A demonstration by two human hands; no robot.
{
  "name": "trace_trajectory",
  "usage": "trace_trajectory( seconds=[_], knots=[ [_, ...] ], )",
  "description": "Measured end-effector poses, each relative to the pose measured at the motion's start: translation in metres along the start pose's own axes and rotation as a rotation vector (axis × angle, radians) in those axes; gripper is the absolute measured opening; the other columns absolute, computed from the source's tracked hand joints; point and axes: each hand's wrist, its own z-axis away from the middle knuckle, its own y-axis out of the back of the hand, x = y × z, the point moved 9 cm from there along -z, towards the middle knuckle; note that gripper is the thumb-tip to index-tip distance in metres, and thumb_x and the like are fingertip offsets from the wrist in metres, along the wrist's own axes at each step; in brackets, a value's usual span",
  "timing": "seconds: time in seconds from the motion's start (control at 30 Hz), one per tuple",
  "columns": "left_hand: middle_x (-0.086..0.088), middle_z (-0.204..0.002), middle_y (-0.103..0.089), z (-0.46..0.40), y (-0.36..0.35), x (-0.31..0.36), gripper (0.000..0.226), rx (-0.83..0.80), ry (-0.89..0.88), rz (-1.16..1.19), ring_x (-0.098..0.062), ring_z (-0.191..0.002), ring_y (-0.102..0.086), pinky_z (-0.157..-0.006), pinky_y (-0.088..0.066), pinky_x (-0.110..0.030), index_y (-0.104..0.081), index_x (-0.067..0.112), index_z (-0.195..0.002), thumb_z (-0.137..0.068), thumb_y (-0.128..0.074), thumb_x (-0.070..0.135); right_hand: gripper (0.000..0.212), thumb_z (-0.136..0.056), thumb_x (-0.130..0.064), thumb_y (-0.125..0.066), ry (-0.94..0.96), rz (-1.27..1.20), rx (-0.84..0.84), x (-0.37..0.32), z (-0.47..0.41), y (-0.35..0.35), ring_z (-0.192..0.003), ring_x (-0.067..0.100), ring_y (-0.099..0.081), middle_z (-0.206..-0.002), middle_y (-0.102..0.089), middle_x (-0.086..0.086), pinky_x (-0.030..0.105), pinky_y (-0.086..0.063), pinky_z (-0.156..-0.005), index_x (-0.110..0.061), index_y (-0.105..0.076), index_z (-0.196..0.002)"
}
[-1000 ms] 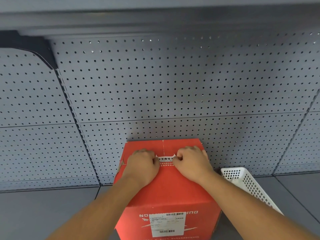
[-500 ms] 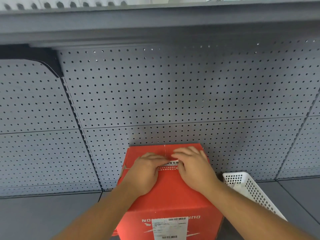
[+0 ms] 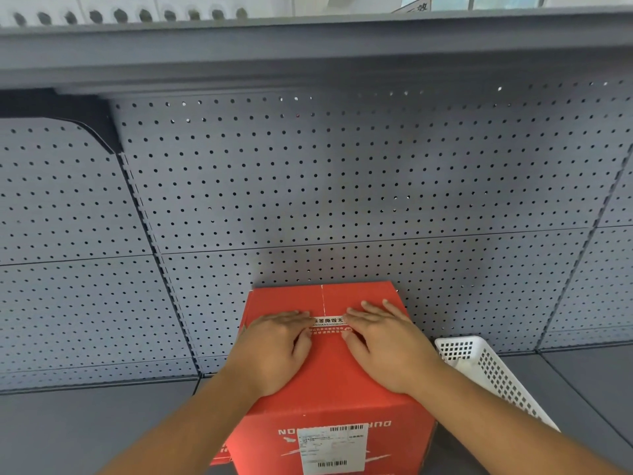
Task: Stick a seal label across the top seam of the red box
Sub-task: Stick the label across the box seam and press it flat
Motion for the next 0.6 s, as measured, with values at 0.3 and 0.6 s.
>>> trace_trajectory(
  seconds=[0.3, 0.6],
  knots=[
    [0.003, -0.143, -0.063, 0.004, 0.009, -0.002, 0.053, 0.08, 0.019, -0.009, -0.017, -0.133, -0.055, -0.115, -0.041, -0.042, -0.066, 0.025, -0.132, -0.094, -0.035, 0.044, 0.053, -0.102, -0.05, -0.034, -0.028, -0.037, 0.095, 0.002, 0.002, 0.009, -0.148, 0.012, -0.03, -0.153, -0.05, -0.006, 0.036, -0.02, -0.124, -0.023, -0.055, -0.142],
    [0.02, -0.163, -0.031, 0.012, 0.0, 0.025, 0.052, -0.114, -0.144, 0.034, 0.005, -0.149, -0.019, -0.115, -0.006, -0.018, -0.032, 0.037, -0.156, -0.106, -0.036, 0.049, 0.046, -0.104, -0.049, -0.033, 0.184, -0.079, -0.013, -0.013, 0.01, 0.008, -0.148, -0.002, -0.019, -0.153, -0.043, -0.025, 0.024, -0.01, -0.117, -0.039, -0.048, -0.146]
  ],
)
